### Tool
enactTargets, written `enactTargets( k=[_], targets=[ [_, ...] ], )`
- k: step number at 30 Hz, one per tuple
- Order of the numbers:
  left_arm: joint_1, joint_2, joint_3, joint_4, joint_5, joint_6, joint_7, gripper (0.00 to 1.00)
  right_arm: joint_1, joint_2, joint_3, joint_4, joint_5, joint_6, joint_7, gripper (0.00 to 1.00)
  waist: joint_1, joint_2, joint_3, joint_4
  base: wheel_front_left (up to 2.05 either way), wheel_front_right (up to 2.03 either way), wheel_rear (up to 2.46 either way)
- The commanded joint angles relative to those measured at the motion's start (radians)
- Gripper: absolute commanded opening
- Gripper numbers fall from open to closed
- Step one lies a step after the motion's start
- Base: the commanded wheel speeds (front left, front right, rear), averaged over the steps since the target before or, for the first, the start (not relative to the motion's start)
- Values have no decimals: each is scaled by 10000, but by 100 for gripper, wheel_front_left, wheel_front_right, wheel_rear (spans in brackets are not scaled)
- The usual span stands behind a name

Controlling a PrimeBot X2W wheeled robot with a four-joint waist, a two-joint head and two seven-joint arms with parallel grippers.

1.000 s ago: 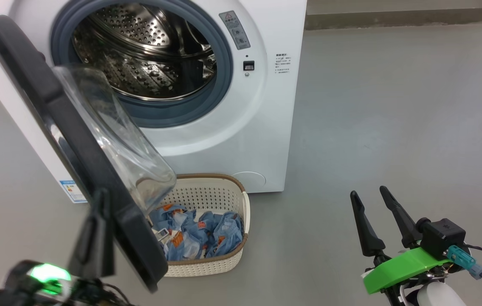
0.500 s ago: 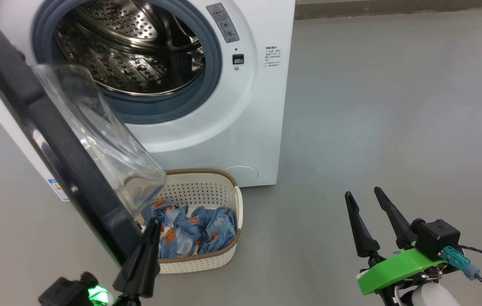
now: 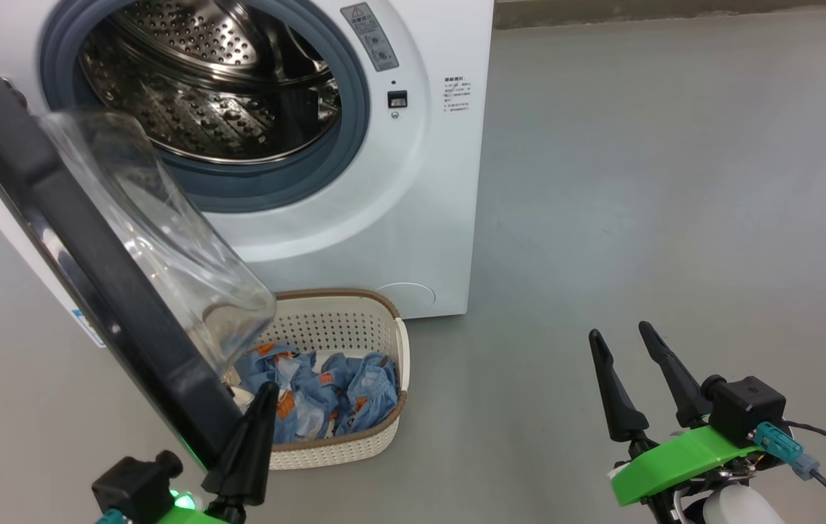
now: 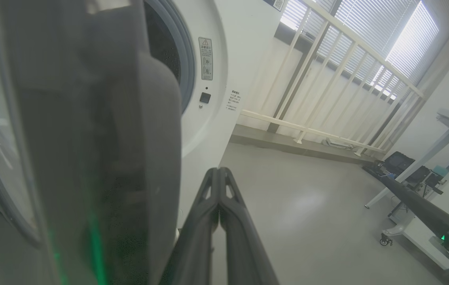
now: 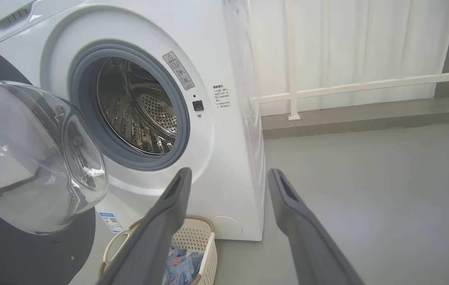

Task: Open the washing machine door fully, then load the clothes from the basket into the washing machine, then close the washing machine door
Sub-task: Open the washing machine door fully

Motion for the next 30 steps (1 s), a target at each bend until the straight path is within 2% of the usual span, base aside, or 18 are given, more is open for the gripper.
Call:
enactTargets(
  k=[1,12,30],
  targets=[
    [-527,58,440,-33,-75,47,-125,0,-179,49,268,-202,77,58,-122,100,-1,0,-6,16,0,0,0],
    [-528,253,899,575,-290,174,-280,0,-124,65,288,-82,156,58,-122,100,-1,0,-151,461,0,0,0],
    [-81,784,1142,231,-346,511,-53,0,-105,75,242,-40,326,58,-122,100,-1,0,-318,1870,0,0,0]
  ],
)
